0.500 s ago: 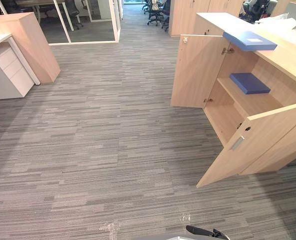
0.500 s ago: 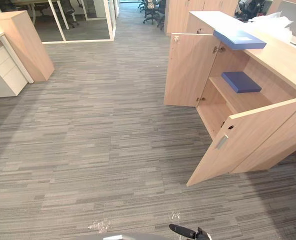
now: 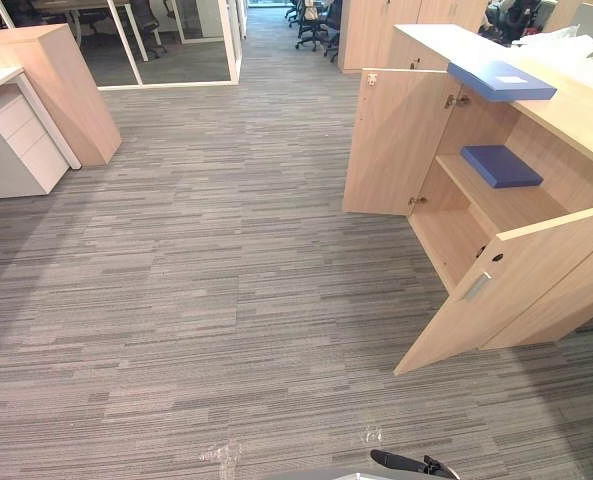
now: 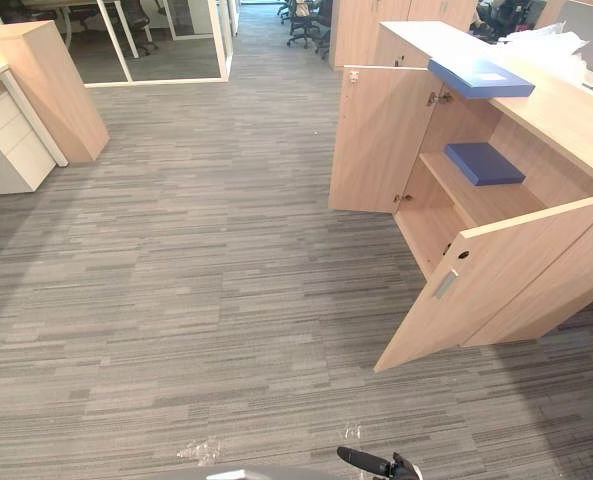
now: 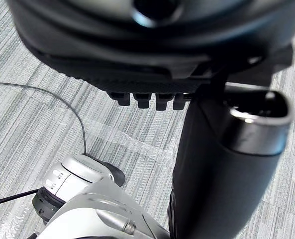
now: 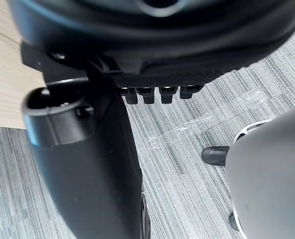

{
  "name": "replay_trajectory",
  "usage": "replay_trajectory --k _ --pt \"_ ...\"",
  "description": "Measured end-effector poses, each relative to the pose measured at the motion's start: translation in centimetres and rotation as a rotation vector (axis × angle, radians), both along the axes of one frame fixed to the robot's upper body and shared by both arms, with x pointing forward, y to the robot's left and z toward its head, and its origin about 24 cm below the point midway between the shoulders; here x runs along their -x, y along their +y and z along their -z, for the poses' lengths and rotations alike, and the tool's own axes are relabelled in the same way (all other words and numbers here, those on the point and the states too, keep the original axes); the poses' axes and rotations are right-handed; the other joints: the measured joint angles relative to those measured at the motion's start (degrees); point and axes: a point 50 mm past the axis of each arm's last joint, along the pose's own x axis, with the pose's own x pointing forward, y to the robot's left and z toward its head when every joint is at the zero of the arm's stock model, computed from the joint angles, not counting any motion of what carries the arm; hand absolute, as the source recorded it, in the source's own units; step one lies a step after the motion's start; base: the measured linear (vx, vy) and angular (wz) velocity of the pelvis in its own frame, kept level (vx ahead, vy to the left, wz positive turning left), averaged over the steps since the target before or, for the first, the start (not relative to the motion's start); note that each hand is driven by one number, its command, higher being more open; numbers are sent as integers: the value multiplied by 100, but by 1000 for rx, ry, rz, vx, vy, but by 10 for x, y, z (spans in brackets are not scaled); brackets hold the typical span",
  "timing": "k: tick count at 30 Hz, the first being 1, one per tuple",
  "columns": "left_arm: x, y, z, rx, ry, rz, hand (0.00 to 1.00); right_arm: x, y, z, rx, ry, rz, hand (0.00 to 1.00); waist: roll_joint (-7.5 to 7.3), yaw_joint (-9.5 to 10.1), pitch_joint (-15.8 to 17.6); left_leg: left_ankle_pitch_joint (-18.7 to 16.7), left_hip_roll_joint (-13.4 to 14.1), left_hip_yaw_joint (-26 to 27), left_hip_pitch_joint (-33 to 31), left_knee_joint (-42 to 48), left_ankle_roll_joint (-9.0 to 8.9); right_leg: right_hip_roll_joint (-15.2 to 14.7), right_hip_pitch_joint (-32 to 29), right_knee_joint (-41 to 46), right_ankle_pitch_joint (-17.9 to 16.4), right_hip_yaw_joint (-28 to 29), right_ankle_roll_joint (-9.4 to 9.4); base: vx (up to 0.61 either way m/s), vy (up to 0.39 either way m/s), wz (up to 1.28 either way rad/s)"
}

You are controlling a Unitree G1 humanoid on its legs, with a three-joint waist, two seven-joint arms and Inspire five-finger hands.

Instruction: Walk over to the cabinet, pick up the folder, carry it to the office cabinet, place the folder inside the office cabinet, then close the office cabinet door

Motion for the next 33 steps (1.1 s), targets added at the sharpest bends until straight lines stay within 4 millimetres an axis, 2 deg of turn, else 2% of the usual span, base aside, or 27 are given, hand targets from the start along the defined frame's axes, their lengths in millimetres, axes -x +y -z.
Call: replay_trajectory --k 16,26,33 --pt "-2 2 -1 -22 0 13 100 -4 2 -1 3 -9 -22 100 -50 -20 49 1 -19 -4 0 -8 0 -18 -5 0 2 -4 4 0 0 0" --pt "-17 7 -3 -109 -3 193 100 -11 4 -2 33 -27 -77 100 -52 -35 157 1 -30 -11 -12 -9 -1 -27 -18 1 10 -8 18 0 0 0" --pt "-22 8 -4 -137 -2 239 100 -14 4 -3 50 -30 -79 100 -60 -49 224 3 -48 -17 -46 -9 1 -42 -48 1 18 -10 30 0 0 0"
